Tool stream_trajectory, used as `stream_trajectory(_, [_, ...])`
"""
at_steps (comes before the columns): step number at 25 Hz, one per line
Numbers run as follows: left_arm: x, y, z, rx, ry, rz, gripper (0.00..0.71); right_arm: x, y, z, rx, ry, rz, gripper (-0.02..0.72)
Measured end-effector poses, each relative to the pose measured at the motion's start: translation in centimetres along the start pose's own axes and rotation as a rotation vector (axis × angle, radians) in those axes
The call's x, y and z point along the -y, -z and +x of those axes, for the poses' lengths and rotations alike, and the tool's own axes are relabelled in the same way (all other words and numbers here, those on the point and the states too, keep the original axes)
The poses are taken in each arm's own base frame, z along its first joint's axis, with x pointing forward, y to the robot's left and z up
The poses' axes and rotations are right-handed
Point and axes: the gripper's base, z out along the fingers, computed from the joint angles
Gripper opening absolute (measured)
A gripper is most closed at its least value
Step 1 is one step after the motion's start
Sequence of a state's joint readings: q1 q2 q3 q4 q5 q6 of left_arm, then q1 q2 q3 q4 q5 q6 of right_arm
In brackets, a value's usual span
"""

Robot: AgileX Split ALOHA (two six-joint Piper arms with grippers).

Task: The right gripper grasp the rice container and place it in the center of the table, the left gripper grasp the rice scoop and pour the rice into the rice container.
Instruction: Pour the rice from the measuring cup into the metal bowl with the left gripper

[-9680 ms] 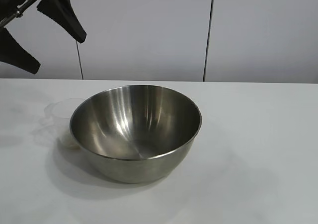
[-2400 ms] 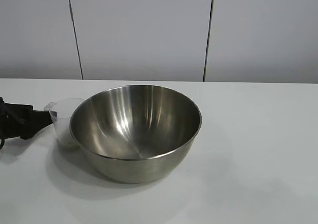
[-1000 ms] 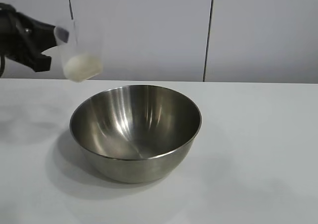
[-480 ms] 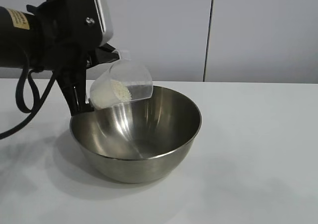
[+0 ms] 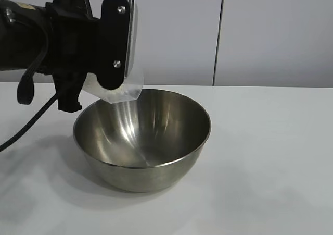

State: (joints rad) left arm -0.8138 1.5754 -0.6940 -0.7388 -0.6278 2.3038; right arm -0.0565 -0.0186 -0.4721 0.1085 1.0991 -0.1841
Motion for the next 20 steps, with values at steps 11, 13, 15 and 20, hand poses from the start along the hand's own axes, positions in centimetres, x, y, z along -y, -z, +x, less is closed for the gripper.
stream_trajectory(11, [-0.01,0.06,-0.18,0.005,-0.511,0.0,0.008,0.0,0.0,0.0,0.0,0.0,0.0,0.495])
stream_trajectory(13, [-0.01,0.06,-0.18,0.005,-0.55,-0.001,0.008,0.0,0.0,0.0,0.0,0.0,0.0,0.495])
stream_trajectory(15, [-0.01,0.06,-0.17,0.004,-0.563,-0.001,0.008,0.0,0.0,0.0,0.0,0.0,0.0,0.495])
stream_trajectory(20, [-0.01,0.06,-0.17,0.004,-0.57,-0.001,0.008,0.0,0.0,0.0,0.0,0.0,0.0,0.495])
